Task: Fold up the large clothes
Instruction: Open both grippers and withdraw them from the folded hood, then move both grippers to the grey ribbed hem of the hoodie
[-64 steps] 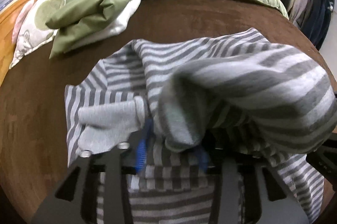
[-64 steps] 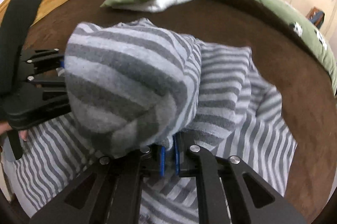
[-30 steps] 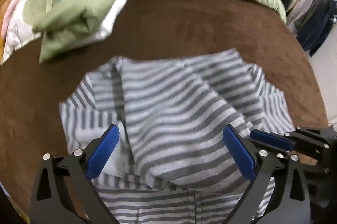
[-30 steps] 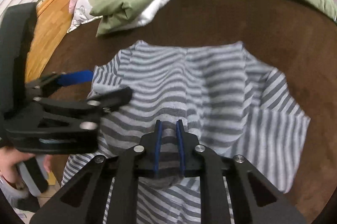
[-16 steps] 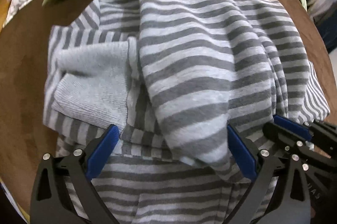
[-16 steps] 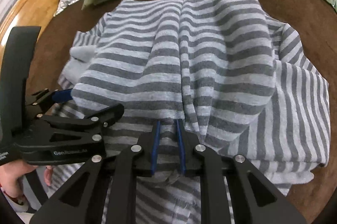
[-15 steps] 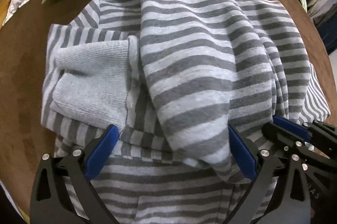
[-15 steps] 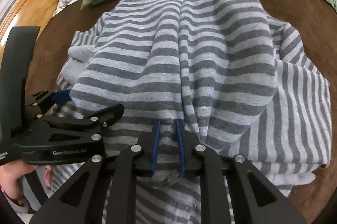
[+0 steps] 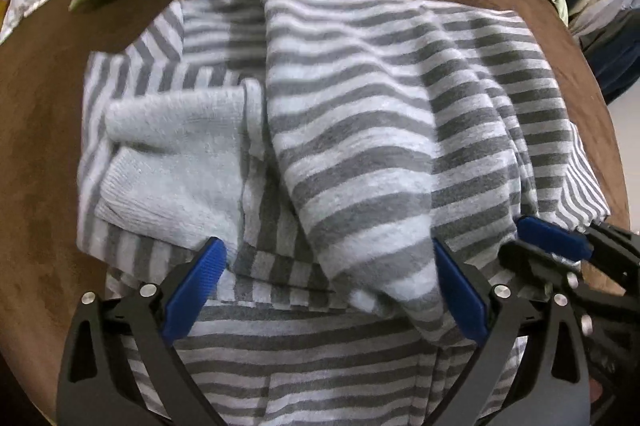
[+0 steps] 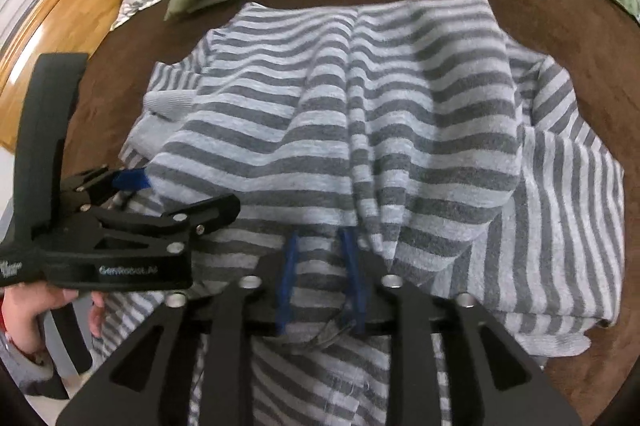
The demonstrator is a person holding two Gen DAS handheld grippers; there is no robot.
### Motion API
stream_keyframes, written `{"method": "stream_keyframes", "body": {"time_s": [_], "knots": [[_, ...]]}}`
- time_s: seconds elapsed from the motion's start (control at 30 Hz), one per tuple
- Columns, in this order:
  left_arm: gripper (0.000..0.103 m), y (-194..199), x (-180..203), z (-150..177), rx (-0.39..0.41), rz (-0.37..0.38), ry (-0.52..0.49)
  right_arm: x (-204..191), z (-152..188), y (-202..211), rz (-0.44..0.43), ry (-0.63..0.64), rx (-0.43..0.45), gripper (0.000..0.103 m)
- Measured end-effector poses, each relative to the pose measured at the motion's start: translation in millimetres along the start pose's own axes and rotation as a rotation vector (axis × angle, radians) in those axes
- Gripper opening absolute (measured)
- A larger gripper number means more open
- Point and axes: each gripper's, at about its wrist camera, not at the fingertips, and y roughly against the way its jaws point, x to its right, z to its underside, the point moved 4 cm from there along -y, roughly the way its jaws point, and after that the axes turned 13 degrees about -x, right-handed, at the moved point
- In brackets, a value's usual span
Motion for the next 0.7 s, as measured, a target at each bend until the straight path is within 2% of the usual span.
{"method": "stream_keyframes", "body": {"time_s": [0.07, 0.1, 0.17, 0.33, 0.53, 0.7], "knots": [[0.096, 17, 1, 0, 0.031, -0.025, -0.027, -7, 4, 15, 0.051, 0.029, 0.033, 0.062], [0.096, 26, 1, 1, 0.047, -0.030, -0.032, -9, 6, 24, 0.067, 0.043, 0.047, 0.064], [0.097, 42, -2, 4, 0.073, -0.017, -0.021, -11, 10, 38, 0.073, 0.048, 0.060, 0.065], [0.096, 84, -12, 28, 0.137, -0.039, 0.041, -9, 37, 75, 0.111, 0.030, 0.075, 0.069], [0.097, 112, -37, 89, 0.148, -0.090, 0.099, -10, 95, 94, 0.146, -0.037, 0.077, 0.072], [0.097, 104, -65, 146, 0.111, -0.120, 0.097, -12, 145, 79, 0.158, -0.140, 0.039, 0.080]]}}
